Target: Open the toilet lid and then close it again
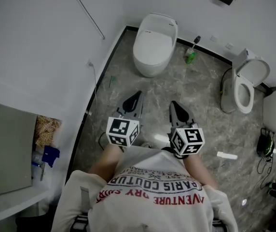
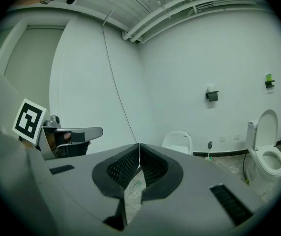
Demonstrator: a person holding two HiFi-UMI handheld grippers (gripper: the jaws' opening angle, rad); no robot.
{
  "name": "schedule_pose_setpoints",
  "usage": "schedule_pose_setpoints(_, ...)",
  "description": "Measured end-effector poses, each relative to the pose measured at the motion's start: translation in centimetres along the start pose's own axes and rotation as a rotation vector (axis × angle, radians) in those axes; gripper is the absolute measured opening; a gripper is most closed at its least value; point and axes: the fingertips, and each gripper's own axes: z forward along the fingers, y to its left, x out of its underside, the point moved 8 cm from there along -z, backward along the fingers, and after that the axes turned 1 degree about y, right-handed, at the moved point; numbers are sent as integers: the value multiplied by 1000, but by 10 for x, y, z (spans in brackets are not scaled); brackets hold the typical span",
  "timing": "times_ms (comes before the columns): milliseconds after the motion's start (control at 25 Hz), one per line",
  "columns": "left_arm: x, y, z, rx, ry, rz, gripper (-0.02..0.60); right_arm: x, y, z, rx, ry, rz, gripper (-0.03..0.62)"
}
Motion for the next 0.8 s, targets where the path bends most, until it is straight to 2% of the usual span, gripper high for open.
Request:
schedule_pose_setpoints(240,12,21,16,-13,39,-35,8,3,-4,25,-1,53,2,15)
schedule_pose_setpoints(440,16,32,47,24,57,-85,8,-4,-25,61,-27,69,-13,15)
schedule_pose_setpoints(800,2,75,142,-76,94,-65,8,-28,-93,172,-110,81,10,15)
